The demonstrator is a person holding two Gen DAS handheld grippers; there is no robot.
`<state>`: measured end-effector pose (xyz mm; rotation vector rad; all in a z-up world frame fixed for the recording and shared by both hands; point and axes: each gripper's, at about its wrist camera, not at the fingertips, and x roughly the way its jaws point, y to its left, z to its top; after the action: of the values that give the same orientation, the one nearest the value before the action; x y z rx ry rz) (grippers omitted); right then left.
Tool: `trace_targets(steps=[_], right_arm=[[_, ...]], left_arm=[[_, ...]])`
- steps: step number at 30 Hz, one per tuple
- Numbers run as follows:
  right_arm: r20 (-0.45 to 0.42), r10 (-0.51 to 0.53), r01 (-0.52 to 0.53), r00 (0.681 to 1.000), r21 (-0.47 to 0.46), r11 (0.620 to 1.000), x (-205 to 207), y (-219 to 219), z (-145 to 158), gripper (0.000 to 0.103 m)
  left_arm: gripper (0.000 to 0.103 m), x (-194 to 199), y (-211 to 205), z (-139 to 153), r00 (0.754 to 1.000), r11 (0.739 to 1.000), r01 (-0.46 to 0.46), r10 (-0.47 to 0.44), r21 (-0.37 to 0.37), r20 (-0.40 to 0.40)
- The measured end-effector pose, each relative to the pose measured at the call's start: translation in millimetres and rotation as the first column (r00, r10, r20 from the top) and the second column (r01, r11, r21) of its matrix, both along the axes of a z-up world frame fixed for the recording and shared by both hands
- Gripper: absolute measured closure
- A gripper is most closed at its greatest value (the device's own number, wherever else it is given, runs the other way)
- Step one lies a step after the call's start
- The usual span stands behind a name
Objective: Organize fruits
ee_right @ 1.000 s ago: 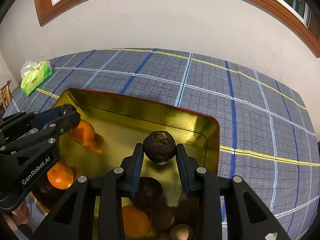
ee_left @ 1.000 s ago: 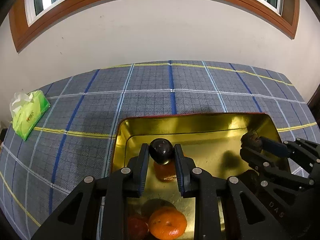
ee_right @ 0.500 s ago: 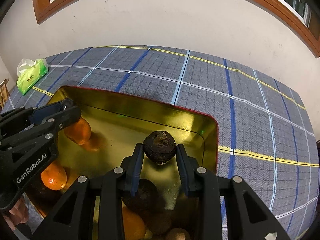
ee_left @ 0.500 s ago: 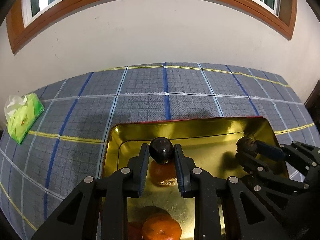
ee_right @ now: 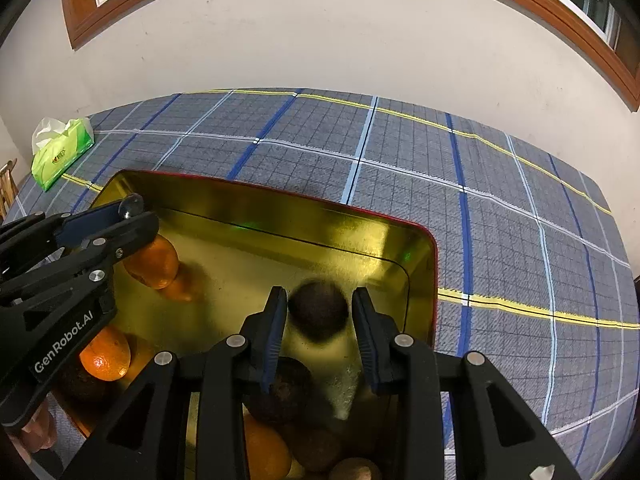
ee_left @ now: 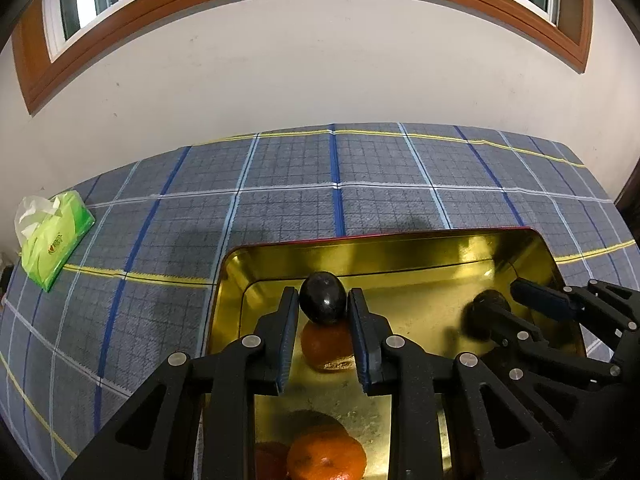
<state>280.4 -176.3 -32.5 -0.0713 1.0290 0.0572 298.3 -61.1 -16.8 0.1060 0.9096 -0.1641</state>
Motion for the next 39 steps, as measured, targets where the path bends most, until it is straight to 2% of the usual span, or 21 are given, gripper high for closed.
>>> trace_targets(steps=[6, 9, 17, 22, 29, 39], right_arm=[[0.012, -0.004, 0.004, 1.0, -0.001, 1.0, -3, 1, 4, 0.062], [0.018, -0.007, 0.007, 1.0, 0.004, 1.0, -6, 1, 7, 0.058], [0.039, 0.0, 0.0, 0.999, -0.002, 1.0, -18, 3, 16, 0.052], [0.056, -0.011, 0.011, 0.998, -0.004, 1.0, -27, 2, 23, 0.041], [0.076, -0.026, 0.027, 0.997, -0.011, 1.0, -43, 1, 32, 0.038], [0.092, -0.084, 0.083, 0.992, 0.012, 0.996, -73, -4, 46, 0.036]], left_arm=[[0.076, -7, -1, 1, 1.0, 1.0, 0.006, -0.006, 0.021, 0.01], [0.074, -10, 0, 1, 1.0, 1.0, 0.007, -0.007, 0.008, 0.003], [0.063, -20, 6, 2, 1.0, 1.0, -0.007, 0.007, -0.013, -0.02], [0.059, -27, 7, 3, 0.999, 1.0, -0.014, 0.013, -0.026, -0.034], [0.058, -41, 7, 13, 0.999, 0.999, -0.022, 0.021, -0.031, -0.026], [0.056, -77, 8, 29, 0.999, 0.999, -0.038, 0.037, 0.007, 0.024]])
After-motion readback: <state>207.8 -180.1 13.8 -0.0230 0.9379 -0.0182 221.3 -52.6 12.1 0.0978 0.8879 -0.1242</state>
